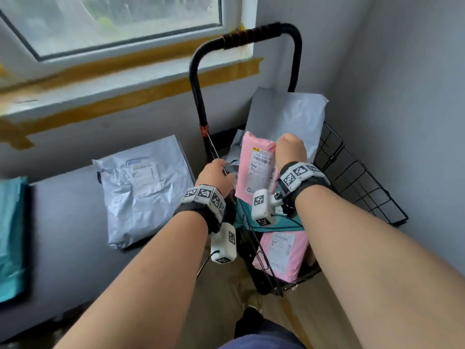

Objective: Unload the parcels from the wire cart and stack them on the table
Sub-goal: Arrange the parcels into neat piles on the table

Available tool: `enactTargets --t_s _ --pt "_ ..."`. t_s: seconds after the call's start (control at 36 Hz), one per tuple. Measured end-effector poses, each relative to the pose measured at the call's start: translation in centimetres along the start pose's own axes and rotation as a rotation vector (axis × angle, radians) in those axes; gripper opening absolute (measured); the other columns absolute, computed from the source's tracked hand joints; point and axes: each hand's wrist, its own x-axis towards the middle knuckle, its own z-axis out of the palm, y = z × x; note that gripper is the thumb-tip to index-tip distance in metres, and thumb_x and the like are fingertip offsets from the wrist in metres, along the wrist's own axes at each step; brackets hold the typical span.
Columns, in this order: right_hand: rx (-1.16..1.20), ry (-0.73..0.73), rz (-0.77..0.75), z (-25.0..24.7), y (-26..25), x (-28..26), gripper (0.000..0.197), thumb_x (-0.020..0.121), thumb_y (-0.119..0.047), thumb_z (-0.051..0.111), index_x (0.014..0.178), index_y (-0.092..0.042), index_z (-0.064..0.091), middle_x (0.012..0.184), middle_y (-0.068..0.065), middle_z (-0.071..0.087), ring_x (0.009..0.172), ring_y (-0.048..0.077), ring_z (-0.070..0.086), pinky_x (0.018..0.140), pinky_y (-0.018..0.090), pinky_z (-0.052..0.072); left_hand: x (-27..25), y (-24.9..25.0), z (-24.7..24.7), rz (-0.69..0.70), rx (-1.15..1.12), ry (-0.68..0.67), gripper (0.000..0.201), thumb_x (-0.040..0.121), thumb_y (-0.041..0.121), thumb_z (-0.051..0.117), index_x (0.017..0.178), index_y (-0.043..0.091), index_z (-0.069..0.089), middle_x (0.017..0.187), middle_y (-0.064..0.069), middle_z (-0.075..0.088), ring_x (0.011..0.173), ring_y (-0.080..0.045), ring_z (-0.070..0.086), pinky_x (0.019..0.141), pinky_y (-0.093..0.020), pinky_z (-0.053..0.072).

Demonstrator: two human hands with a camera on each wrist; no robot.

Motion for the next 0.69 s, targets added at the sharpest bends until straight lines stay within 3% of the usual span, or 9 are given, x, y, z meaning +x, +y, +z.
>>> enactTargets --t_s 0.06,0.08,0.17,0.28,0.36,0.42,0.47,0.58,0.69 --pt "-0.002 -0.051 -0.044 1.1 -1.9 -2.0 0.027 0.093 -0.006 0.037 0.071 -0.010 0.054 0.085 0.013 0.056 0.086 0.031 0.050 0.070 0.036 0.035 -1.3 -1.8 -1.9 -0.020 -0.059 0.018 0.054 0.091 0.035 0.056 0.139 0.015 0.042 0.135 -0.004 0.052 0.121 -0.021 0.052 0.096 -0.028 0.039" --pt "-0.007 -0.086 -0.056 1.8 -2.8 -3.2 0.027 0.094 -0.007 0.037 0.088 -0.004 0.062 0.099 0.017 0.061 0.097 0.034 0.055 0.078 0.038 0.040 -2.0 -2.9 -2.8 -0.031 -0.088 0.026 0.058 0.091 0.039 0.056 0.141 0.015 0.040 0.138 -0.004 0.051 0.124 -0.021 0.050 0.099 -0.030 0.038" --pt "0.053 -0.167 -0.042 4.2 -5.0 -7.1 0.037 0.097 -0.012 0.036 0.122 -0.001 0.060 0.125 0.015 0.061 0.117 0.028 0.055 0.092 0.030 0.044 -4.4 -6.5 -5.5 -0.094 -0.135 0.010 0.067 0.088 0.053 0.055 0.142 0.016 0.039 0.139 -0.004 0.050 0.126 -0.023 0.049 0.104 -0.036 0.038" --pt "0.094 -0.249 -0.050 8.5 -7.0 -12.5 0.037 0.098 -0.012 0.037 0.125 -0.001 0.060 0.128 0.016 0.060 0.120 0.028 0.054 0.094 0.031 0.045 -8.4 -11.7 -8.9 -0.156 -0.176 -0.032 0.063 0.079 0.068 0.055 0.116 0.016 0.054 0.101 0.000 0.064 0.089 -0.019 0.062 0.078 -0.033 0.049" --pt "0.055 -0.299 -0.052 11.7 -8.1 -16.9 0.037 0.098 -0.011 0.036 0.126 0.001 0.058 0.130 0.018 0.058 0.122 0.029 0.053 0.096 0.030 0.044 -11.4 -15.7 -11.5 -0.197 -0.228 -0.009 0.049 0.081 0.062 0.060 0.100 0.017 0.055 0.079 0.007 0.058 0.067 -0.008 0.055 0.055 -0.024 0.041" --pt "0.059 -0.299 -0.062 13.9 -8.7 -19.6 0.036 0.099 -0.006 0.035 0.125 0.004 0.057 0.130 0.020 0.057 0.122 0.032 0.052 0.097 0.032 0.041 -13.3 -18.4 -13.1 -0.219 -0.266 0.034 0.037 0.083 0.052 0.063 0.097 0.018 0.057 0.080 0.007 0.060 0.066 -0.007 0.056 0.054 -0.021 0.041" --pt "0.048 -0.342 -0.142 16.1 -9.4 -22.3 0.034 0.098 -0.001 0.035 0.123 0.005 0.057 0.127 0.021 0.057 0.116 0.032 0.054 0.094 0.034 0.040 -15.1 -21.2 -14.7 -0.238 -0.300 0.082 0.030 0.084 0.045 0.064 0.100 0.019 0.062 0.089 0.003 0.066 0.073 -0.013 0.060 0.064 -0.022 0.046" --pt "0.042 -0.407 -0.097 20.5 -10.6 -28.1 0.013 0.089 -0.012 0.049 0.099 -0.014 0.056 0.096 0.006 0.060 0.086 0.022 0.053 0.078 0.031 0.045 -18.7 -26.8 -17.8 -0.296 -0.334 0.160 0.026 0.087 0.038 0.061 0.099 0.015 0.067 0.094 -0.003 0.069 0.080 -0.018 0.062 0.069 -0.023 0.045" --pt "0.028 -0.597 -0.093 25.3 -11.2 -33.3 0.012 0.082 -0.019 0.056 0.093 -0.015 0.056 0.075 0.001 0.058 0.070 0.023 0.057 0.060 0.029 0.047 -21.7 -32.1 -20.5 -0.372 -0.359 0.245 0.031 0.091 0.035 0.058 0.104 0.008 0.067 0.100 -0.008 0.068 0.091 -0.024 0.062 0.076 -0.026 0.044"
